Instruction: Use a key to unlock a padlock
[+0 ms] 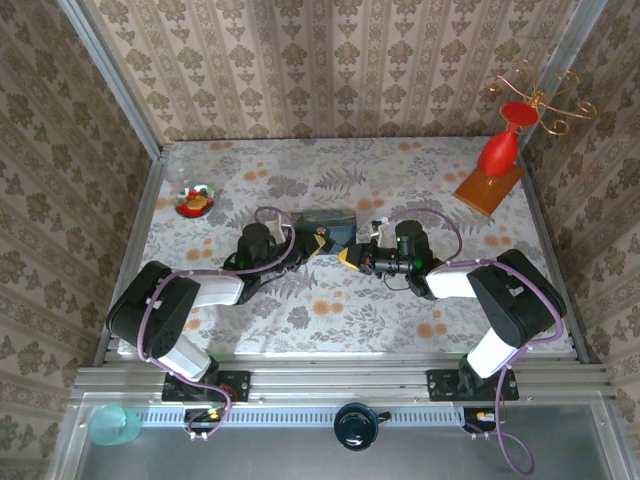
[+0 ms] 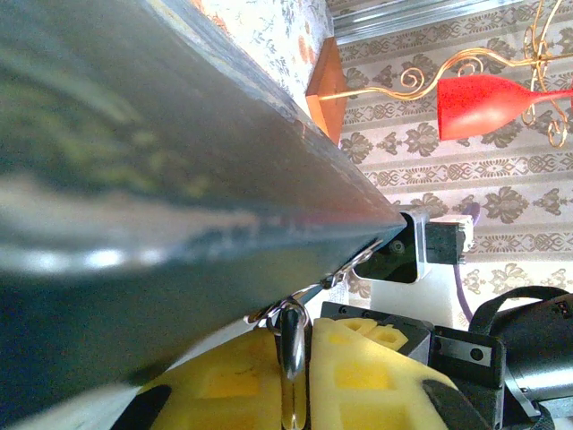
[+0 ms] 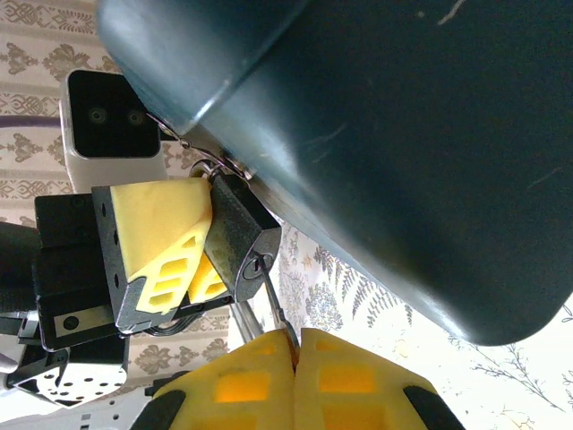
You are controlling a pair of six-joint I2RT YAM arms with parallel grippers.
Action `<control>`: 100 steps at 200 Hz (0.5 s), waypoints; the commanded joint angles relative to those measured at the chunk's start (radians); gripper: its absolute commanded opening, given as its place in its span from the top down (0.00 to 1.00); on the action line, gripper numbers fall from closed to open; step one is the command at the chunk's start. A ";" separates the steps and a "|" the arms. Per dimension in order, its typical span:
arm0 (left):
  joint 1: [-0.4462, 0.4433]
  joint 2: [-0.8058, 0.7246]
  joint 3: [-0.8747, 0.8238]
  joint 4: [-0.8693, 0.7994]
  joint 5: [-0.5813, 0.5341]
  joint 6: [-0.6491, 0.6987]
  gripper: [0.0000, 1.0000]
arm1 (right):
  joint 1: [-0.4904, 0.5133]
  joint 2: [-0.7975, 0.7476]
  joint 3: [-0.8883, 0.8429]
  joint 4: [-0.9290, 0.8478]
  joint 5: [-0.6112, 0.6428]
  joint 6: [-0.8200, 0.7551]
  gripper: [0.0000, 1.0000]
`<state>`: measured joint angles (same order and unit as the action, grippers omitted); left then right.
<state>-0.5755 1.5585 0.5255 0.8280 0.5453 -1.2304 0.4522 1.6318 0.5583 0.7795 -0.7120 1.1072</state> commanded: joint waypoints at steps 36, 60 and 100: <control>-0.044 -0.040 0.056 0.013 0.103 0.069 0.93 | 0.029 0.000 0.017 0.039 0.014 0.000 1.00; -0.048 -0.027 0.062 0.025 0.104 0.065 0.91 | 0.039 -0.001 0.012 0.040 0.022 0.000 1.00; -0.053 -0.014 0.064 0.033 0.103 0.058 0.88 | 0.045 -0.004 0.012 0.040 0.026 0.000 1.00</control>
<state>-0.5766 1.5562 0.5453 0.7895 0.5411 -1.1999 0.4740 1.6318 0.5583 0.7776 -0.7040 1.1076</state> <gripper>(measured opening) 0.119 0.067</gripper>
